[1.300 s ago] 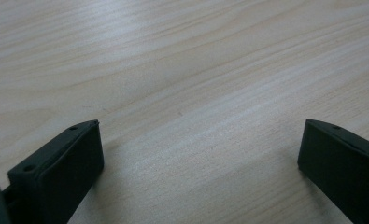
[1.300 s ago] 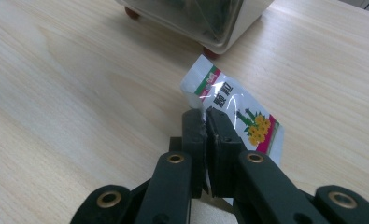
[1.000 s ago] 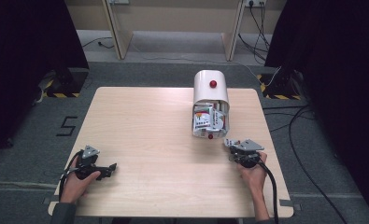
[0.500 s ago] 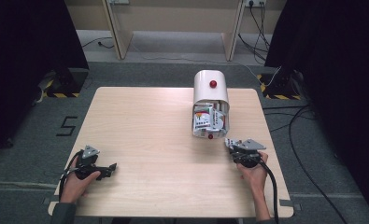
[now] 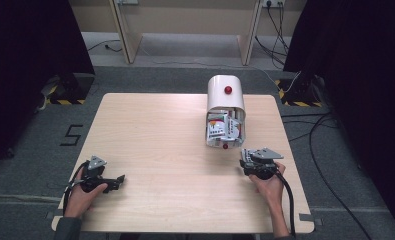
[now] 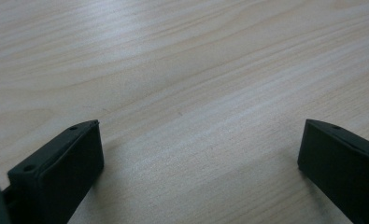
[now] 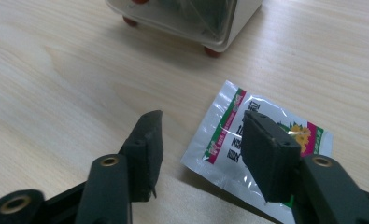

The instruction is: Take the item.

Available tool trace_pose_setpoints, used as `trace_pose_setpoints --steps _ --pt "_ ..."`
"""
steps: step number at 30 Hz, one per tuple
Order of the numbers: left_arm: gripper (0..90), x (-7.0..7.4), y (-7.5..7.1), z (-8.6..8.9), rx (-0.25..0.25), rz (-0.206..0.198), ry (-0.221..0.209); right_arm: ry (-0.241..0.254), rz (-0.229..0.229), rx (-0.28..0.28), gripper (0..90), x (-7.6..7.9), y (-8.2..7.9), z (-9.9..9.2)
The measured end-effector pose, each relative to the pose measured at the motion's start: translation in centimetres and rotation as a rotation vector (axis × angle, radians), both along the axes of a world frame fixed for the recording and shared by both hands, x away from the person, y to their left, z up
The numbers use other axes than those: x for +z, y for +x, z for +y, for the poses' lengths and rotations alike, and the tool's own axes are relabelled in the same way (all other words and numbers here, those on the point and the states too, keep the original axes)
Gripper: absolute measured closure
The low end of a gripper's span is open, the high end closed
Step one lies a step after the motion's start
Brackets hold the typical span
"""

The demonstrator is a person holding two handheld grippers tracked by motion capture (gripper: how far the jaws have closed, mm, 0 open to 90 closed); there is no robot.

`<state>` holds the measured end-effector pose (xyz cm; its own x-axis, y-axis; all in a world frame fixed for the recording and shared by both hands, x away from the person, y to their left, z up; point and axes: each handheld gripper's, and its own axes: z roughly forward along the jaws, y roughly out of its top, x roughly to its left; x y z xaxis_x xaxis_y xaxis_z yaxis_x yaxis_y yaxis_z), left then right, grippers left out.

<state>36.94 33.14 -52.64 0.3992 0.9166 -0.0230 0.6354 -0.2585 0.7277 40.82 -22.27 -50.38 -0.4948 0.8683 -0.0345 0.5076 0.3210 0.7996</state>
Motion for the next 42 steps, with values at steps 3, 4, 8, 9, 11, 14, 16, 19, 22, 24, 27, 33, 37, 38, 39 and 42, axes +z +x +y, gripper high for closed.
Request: trace_pose_setpoints --steps 3,4,8,9,11,14,16,19,22,24,27,33,37,38,39,42 --pt "0.0 0.0 0.0 0.0 0.000 0.000 0.000 0.009 0.006 -0.003 47.8 0.1 -0.1 0.1" --pt "0.0 0.0 0.0 0.0 0.000 0.000 0.000 0.009 0.006 -0.004 47.6 0.1 -0.1 0.1" --pt "0.0 0.0 0.0 0.0 0.000 0.000 0.000 0.024 0.003 -0.002 46.8 0.3 -0.2 0.1" --pt "0.0 0.0 0.0 0.0 0.000 0.000 0.000 0.024 0.002 -0.001 46.2 0.4 -0.3 0.2" --pt "0.0 0.0 0.0 0.0 0.000 0.000 0.000 0.031 0.001 -0.001 45.2 0.5 -0.4 0.3" --pt "0.0 0.0 0.0 0.0 0.000 0.000 0.000 0.034 0.004 0.004 42.5 0.7 -0.7 0.4" --pt "0.0 0.0 0.0 0.0 0.000 0.000 0.000 0.033 0.002 0.007 40.4 0.9 -0.9 0.6" --pt "0.0 0.0 0.0 0.0 0.000 0.000 0.000 0.031 0.011 0.016 36.3 1.1 -1.4 0.8" --pt "0.0 0.0 0.0 0.0 0.000 0.000 0.000 0.024 0.012 0.029 35.5 1.2 -2.0 1.0" --pt "0.0 0.0 0.0 0.0 0.000 0.000 0.000 0.028 0.014 0.031 35.1 1.2 -2.2 1.0" --pt "0.0 0.0 0.0 0.0 0.000 0.000 0.000 0.036 0.018 0.032 34.5 1.5 -2.5 1.1" --pt "0.0 0.0 0.0 0.0 0.000 0.000 0.000 0.027 0.024 0.054 32.7 1.6 -3.5 1.4" --pt "0.0 0.0 0.0 0.0 0.000 0.000 0.000 0.022 0.032 0.056 30.7 1.3 -4.2 1.5" --pt "0.0 0.0 0.0 0.0 0.000 0.000 0.000 0.016 0.032 0.058 30.7 1.1 -4.4 1.5" --pt "0.0 0.0 0.0 0.0 0.000 0.000 0.000 0.010 0.033 0.064 30.6 0.9 -4.6 1.6" --pt "0.0 0.0 0.0 0.0 0.000 0.000 0.000 0.001 0.034 0.069 29.5 0.8 -5.2 1.6"
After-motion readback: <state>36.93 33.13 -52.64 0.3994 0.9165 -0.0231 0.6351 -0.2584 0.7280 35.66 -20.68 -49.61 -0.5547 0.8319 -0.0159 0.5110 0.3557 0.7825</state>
